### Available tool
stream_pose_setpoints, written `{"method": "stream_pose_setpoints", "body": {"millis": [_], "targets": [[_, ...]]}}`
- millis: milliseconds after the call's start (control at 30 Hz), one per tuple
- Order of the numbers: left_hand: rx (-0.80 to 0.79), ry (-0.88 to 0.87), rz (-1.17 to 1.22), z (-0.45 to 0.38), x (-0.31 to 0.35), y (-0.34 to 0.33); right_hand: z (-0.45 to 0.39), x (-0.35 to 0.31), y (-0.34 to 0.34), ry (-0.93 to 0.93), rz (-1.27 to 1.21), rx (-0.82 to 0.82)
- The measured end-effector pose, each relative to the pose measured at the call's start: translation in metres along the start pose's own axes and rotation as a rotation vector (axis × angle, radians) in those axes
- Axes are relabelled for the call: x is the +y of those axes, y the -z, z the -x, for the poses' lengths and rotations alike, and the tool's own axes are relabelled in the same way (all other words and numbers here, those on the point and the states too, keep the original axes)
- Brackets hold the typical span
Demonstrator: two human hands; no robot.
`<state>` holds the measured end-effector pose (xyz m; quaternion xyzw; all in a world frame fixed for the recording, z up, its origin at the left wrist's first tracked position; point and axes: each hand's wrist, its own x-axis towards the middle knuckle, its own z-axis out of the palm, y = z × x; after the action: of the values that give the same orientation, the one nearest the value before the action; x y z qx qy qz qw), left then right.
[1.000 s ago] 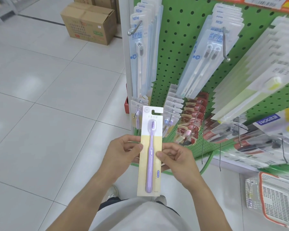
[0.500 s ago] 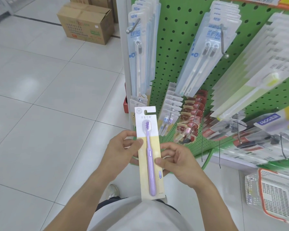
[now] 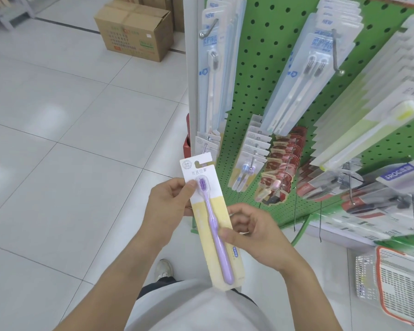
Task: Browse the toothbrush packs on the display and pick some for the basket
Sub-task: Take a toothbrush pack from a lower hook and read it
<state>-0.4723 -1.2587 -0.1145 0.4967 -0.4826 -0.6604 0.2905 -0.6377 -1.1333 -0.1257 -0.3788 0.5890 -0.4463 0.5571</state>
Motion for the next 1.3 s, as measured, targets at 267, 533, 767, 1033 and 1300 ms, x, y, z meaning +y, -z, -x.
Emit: {"method": "stream_pose_setpoints", "body": {"millis": [267, 533, 767, 1033, 1300], "targets": [[-0.004, 0.119, 0.097, 0.009, -0.005, 0.002, 0.0, 0.007, -0.006, -0.04, 0.014, 0.032], [0.056, 0.134, 0.107, 0.009, -0.013, -0.001, 0.01, 0.012, 0.006, -0.046, 0.097, 0.001], [0.188, 0.131, 0.178, 0.013, -0.02, -0.005, 0.013, 0.023, 0.003, 0.104, 0.433, 0.225], [0.141, 0.055, 0.352, 0.018, -0.013, -0.007, 0.015, 0.017, 0.008, 0.031, 0.294, 0.076], [-0.002, 0.097, 0.455, 0.023, -0.008, -0.012, 0.012, 0.02, 0.002, -0.012, 0.182, 0.141]]}}
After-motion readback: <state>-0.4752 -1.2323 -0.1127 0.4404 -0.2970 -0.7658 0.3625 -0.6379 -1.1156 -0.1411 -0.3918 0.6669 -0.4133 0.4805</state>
